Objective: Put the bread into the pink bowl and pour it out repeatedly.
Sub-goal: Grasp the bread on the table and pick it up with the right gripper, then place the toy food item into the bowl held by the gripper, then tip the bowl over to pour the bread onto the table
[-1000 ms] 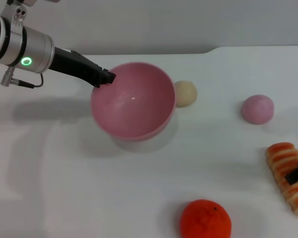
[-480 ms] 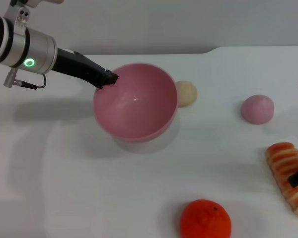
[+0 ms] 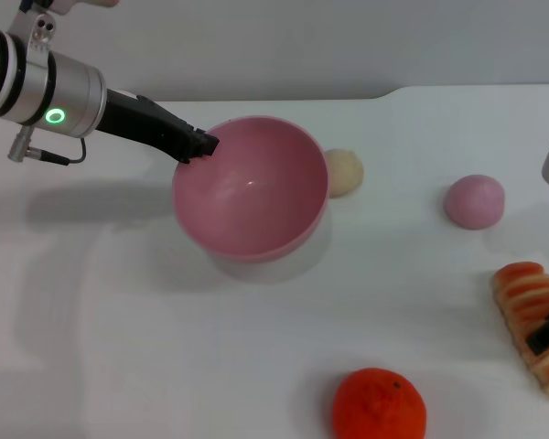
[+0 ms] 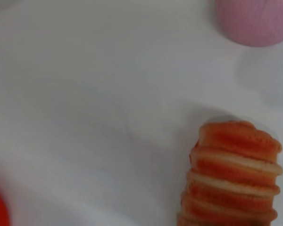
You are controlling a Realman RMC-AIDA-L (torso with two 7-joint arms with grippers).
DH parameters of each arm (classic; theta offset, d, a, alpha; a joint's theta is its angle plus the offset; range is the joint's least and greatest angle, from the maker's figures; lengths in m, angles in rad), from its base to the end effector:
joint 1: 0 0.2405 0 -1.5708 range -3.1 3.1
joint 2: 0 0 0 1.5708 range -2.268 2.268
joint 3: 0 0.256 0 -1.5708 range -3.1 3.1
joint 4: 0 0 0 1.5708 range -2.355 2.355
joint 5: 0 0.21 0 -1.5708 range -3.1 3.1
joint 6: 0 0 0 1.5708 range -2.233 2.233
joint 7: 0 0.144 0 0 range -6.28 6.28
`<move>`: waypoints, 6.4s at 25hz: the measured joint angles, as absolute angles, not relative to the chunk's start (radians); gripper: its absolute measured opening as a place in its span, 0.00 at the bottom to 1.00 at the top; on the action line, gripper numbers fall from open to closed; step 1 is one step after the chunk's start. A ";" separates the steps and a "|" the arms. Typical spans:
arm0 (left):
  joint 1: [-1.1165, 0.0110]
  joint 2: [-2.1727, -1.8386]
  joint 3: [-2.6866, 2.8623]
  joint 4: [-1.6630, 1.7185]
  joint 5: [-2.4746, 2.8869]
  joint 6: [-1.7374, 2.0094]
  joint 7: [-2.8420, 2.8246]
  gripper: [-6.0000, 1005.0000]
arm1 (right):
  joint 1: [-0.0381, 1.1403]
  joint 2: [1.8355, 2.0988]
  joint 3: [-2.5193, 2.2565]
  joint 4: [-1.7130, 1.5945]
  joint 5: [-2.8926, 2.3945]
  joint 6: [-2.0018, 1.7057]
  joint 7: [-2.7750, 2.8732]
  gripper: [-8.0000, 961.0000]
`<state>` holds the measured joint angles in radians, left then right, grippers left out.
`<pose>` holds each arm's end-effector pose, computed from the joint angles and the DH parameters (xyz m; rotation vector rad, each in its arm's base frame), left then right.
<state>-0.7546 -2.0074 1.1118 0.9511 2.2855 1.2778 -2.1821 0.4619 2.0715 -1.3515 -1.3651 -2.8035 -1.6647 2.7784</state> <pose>-0.1809 0.4209 0.0159 -2.6344 -0.8085 -0.0297 0.2557 0.3185 0.0255 -2.2247 1.3615 -0.7300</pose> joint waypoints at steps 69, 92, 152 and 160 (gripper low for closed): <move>-0.747 -2.015 1.115 0.946 2.286 1.269 -2.170 0.05 | 0.467 2.078 -1.482 -1.966 -2.814 -1.604 2.844 0.15; -0.757 -2.035 1.126 0.927 2.281 1.265 -2.169 0.05 | 0.434 2.078 -1.816 -1.837 -2.652 -1.055 2.825 0.14; -0.575 -2.061 1.609 1.015 1.839 0.569 -1.995 0.05 | 0.070 2.074 -1.857 -1.054 -2.382 0.844 2.713 0.52; -0.515 -2.066 1.942 1.051 1.806 0.233 -1.896 0.05 | 0.055 2.074 -1.804 -1.041 -2.382 0.857 2.715 0.52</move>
<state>-0.5149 -2.0658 1.9416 1.0509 1.8062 0.2329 -1.8959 0.0546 2.0739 -1.8038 -1.0405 -2.3821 0.8567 2.7148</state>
